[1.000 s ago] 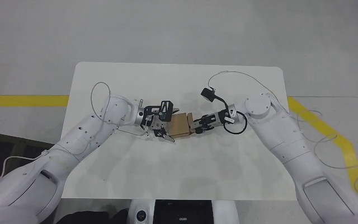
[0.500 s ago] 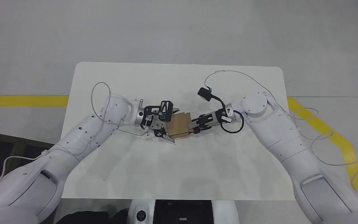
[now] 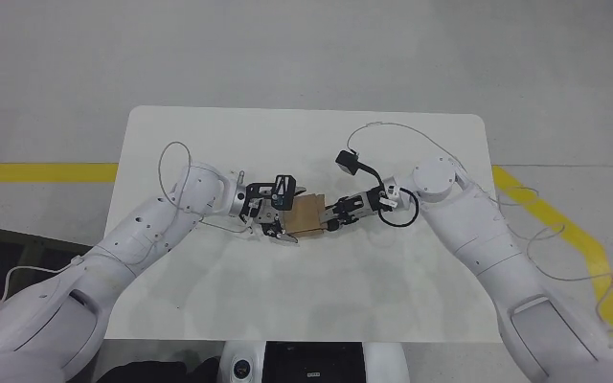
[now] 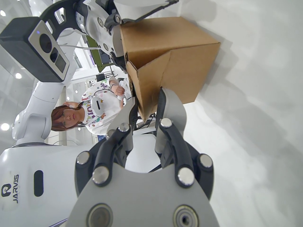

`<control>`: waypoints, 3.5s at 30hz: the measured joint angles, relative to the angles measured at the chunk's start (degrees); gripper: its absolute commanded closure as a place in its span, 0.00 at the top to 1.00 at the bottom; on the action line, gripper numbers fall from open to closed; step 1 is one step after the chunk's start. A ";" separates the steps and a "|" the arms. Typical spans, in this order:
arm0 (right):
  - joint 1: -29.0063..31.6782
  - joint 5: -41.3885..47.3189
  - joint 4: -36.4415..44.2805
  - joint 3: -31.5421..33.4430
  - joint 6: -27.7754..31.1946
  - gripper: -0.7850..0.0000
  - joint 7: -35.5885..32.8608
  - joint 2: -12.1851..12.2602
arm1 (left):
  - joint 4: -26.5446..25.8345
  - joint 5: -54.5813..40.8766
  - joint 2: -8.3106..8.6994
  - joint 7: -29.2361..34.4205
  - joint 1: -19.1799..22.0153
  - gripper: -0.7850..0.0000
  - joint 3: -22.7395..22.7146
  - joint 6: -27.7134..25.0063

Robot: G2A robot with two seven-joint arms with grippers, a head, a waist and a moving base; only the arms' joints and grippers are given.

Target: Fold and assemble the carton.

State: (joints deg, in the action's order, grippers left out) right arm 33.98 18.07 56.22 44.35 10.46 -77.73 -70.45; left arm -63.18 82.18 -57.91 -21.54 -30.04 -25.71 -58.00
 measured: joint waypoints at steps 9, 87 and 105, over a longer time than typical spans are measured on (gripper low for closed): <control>-0.51 1.73 -2.51 -1.18 0.70 0.25 -1.25 -1.04 | 0.41 1.34 0.22 -0.85 1.31 1.00 2.22 0.00; 1.83 -0.80 -1.15 7.78 6.84 0.14 0.06 1.76 | 2.20 -2.40 3.64 -4.50 0.50 1.00 -2.68 0.00; 4.63 -5.16 3.31 19.09 20.85 1.00 8.92 5.63 | 2.84 -19.18 9.10 1.28 -2.88 1.00 -13.44 2.69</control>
State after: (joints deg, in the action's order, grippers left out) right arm 38.61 12.91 59.54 63.44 31.30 -68.81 -64.81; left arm -60.34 62.99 -48.81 -20.26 -32.92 -39.14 -55.31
